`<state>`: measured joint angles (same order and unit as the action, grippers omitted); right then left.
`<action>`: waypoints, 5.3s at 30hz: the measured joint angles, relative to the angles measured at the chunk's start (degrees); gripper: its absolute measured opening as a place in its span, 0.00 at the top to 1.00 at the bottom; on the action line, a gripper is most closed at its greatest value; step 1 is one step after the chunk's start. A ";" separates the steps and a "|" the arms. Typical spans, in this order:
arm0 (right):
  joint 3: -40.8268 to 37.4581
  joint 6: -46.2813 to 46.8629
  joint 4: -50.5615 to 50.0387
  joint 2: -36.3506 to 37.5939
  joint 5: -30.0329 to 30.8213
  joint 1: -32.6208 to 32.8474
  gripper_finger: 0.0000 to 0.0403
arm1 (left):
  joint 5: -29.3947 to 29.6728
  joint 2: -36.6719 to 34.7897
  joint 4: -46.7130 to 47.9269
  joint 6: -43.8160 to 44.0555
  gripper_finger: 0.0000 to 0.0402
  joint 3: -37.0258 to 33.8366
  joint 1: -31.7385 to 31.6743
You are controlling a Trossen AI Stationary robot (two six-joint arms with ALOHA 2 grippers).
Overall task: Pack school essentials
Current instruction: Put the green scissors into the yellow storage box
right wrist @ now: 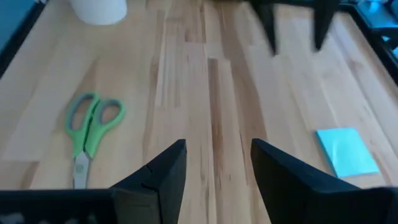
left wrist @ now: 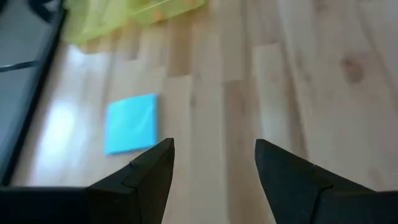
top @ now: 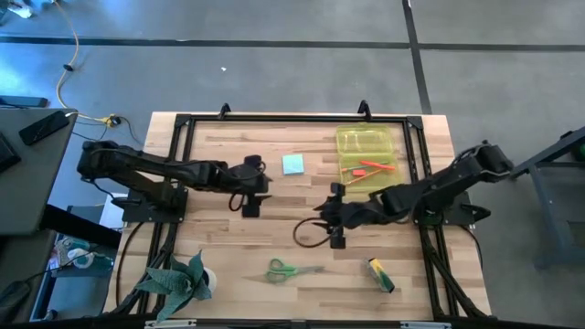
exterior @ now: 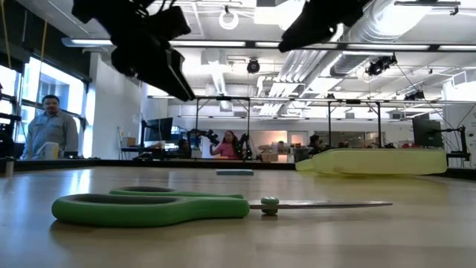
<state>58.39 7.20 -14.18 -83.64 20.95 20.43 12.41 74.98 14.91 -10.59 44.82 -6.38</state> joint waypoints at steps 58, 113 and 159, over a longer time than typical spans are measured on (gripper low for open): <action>39.36 -0.39 -9.73 -43.10 -19.09 3.96 0.57 | 5.96 -15.70 14.03 2.48 0.47 0.00 -12.03; 42.84 4.35 -27.33 -48.58 -14.94 -0.83 0.82 | 6.20 -15.67 13.99 2.45 0.47 0.00 -12.03; 42.99 0.59 -46.65 -40.34 5.90 -2.63 0.85 | 6.20 -15.67 15.98 2.45 0.47 0.00 -12.03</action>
<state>101.39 7.79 -60.84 -123.98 26.85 17.80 18.61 59.31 30.89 -8.14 44.82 -18.41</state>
